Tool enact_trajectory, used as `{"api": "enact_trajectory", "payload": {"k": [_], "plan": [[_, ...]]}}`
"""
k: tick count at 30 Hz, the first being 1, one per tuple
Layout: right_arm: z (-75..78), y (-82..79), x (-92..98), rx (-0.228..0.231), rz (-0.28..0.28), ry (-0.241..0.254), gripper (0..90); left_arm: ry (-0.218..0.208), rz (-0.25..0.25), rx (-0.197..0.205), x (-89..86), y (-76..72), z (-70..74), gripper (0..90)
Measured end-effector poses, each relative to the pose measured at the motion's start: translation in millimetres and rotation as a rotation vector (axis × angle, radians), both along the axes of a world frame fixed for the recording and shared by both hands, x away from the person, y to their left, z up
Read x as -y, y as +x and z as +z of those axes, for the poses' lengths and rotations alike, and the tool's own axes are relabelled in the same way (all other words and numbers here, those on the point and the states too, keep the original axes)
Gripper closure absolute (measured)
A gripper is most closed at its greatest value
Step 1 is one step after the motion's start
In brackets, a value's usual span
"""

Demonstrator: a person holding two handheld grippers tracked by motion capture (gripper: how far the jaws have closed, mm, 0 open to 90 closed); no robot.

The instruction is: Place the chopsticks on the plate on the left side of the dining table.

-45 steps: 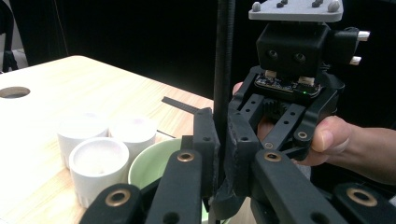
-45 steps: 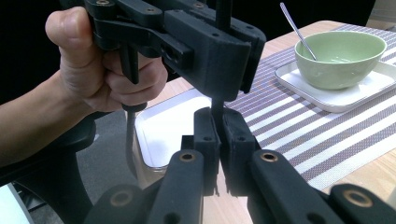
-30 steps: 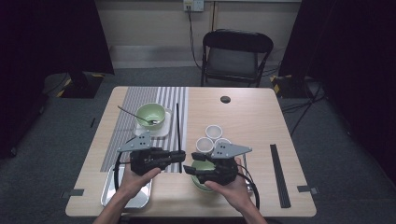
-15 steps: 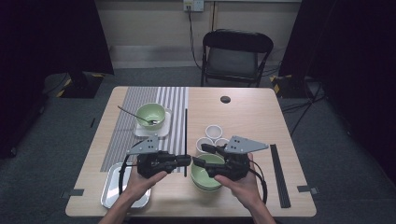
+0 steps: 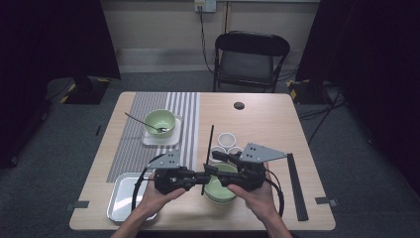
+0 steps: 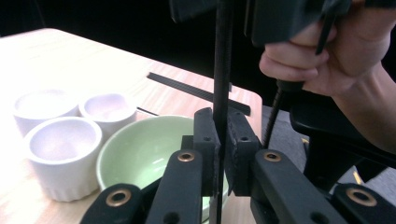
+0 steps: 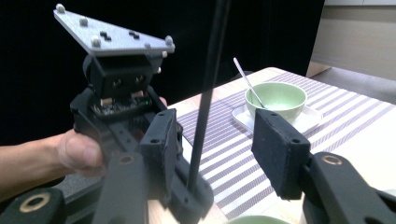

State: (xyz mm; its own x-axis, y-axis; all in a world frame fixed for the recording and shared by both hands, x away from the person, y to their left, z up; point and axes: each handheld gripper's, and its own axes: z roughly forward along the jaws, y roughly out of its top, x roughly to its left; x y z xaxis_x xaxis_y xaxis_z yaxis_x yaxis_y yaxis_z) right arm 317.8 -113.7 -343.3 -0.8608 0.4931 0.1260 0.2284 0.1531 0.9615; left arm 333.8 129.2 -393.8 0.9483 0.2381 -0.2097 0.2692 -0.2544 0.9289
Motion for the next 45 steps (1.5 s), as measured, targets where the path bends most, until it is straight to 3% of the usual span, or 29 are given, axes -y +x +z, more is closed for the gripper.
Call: {"api": "enact_trajectory", "payload": {"k": [5, 16, 35, 45], "plan": [[0.1, 0.8, 3.0, 0.016, -0.046, 0.01, 54.3, 0.028, -0.025, 0.002, 7.5, -3.8, -1.4, 84.9], [-3.5, 8.0, 16.9, -0.006, -0.095, 0.027, 53.6, -0.002, 0.002, -0.011, -1.5, 0.4, 1.1, 85.7], [-4.0, 10.5, 23.5, -0.011, -0.12, 0.016, 50.7, -0.01, 0.029, -0.026, -9.9, 6.1, 0.3, 85.8], [-2.3, 11.2, 29.7, -0.009, -0.133, 0.037, 47.7, -0.004, 0.041, -0.029, -12.3, 7.4, -0.3, 85.8]]}}
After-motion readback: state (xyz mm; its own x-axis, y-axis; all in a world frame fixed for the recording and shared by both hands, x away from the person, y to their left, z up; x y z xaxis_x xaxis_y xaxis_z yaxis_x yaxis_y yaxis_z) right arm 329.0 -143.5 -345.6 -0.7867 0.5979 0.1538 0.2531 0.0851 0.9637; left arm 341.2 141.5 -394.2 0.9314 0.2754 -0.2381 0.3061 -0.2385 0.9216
